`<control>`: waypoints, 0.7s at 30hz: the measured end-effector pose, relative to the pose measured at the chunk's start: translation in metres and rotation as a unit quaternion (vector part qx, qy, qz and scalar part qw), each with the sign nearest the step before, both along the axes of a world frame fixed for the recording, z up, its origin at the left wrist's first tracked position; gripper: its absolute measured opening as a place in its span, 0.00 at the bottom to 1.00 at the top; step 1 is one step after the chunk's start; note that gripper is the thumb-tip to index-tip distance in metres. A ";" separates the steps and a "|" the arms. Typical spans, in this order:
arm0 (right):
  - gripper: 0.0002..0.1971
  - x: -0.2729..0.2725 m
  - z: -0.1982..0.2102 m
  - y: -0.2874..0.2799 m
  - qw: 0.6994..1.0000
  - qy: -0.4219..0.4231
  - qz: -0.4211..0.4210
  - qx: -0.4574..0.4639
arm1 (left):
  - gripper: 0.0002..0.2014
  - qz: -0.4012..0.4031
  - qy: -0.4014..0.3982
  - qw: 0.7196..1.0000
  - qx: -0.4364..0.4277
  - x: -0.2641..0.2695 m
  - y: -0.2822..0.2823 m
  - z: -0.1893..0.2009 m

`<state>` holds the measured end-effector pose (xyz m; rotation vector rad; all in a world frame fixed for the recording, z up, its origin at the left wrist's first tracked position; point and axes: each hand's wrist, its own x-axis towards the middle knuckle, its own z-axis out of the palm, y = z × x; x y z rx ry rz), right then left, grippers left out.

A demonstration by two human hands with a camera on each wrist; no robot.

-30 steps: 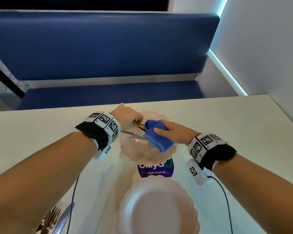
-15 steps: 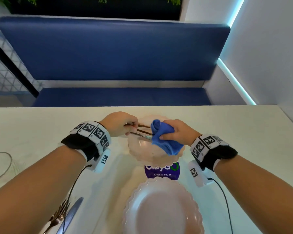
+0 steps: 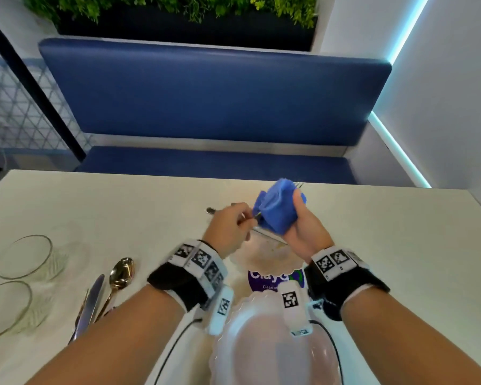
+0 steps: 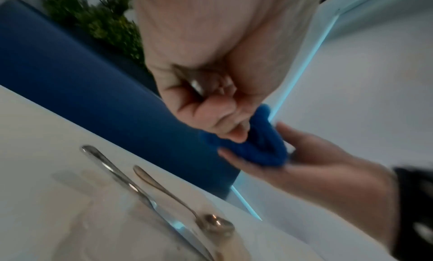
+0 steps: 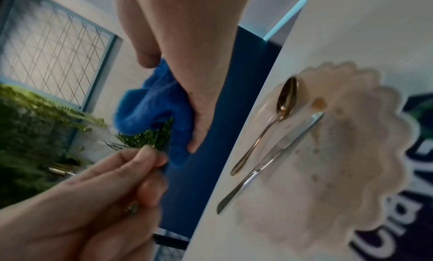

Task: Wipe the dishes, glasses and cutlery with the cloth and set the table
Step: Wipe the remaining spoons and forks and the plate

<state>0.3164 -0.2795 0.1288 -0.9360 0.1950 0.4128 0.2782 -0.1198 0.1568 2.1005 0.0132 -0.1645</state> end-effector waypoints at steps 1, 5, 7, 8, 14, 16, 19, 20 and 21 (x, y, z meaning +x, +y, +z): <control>0.27 -0.001 0.004 0.006 1.000 -0.011 -0.014 -0.023 | 0.04 0.001 0.006 0.999 -0.031 -0.006 -0.008 0.000; 0.20 0.004 0.012 0.000 0.993 -0.006 -0.104 -0.060 | 0.04 -0.054 0.100 0.992 -0.059 -0.028 -0.013 -0.002; 0.17 0.006 0.013 -0.004 0.990 0.004 -0.132 -0.050 | 0.09 -0.060 0.171 0.979 -0.098 -0.037 -0.009 -0.007; 0.17 0.004 0.011 -0.003 0.990 0.013 -0.133 -0.046 | 0.13 -0.044 0.185 0.975 -0.111 -0.040 -0.007 -0.009; 0.17 -0.036 0.012 0.051 0.991 -0.005 0.020 -0.130 | 0.17 0.078 0.173 0.961 -0.200 -0.045 0.002 -0.005; 0.16 -0.045 0.016 0.061 0.986 -0.025 0.046 -0.158 | 0.14 0.045 0.215 0.961 -0.170 -0.049 0.012 0.001; 0.12 -0.046 0.019 0.058 0.956 -0.097 0.096 -0.260 | 0.10 0.050 0.253 0.961 -0.099 -0.048 0.045 0.012; 0.13 -0.048 0.019 0.059 0.945 -0.116 0.126 -0.279 | 0.16 0.091 0.238 0.960 -0.118 -0.044 0.058 0.015; 0.13 -0.052 0.022 0.063 0.935 -0.132 0.162 -0.288 | 0.19 0.116 0.216 0.957 -0.157 -0.043 0.067 0.018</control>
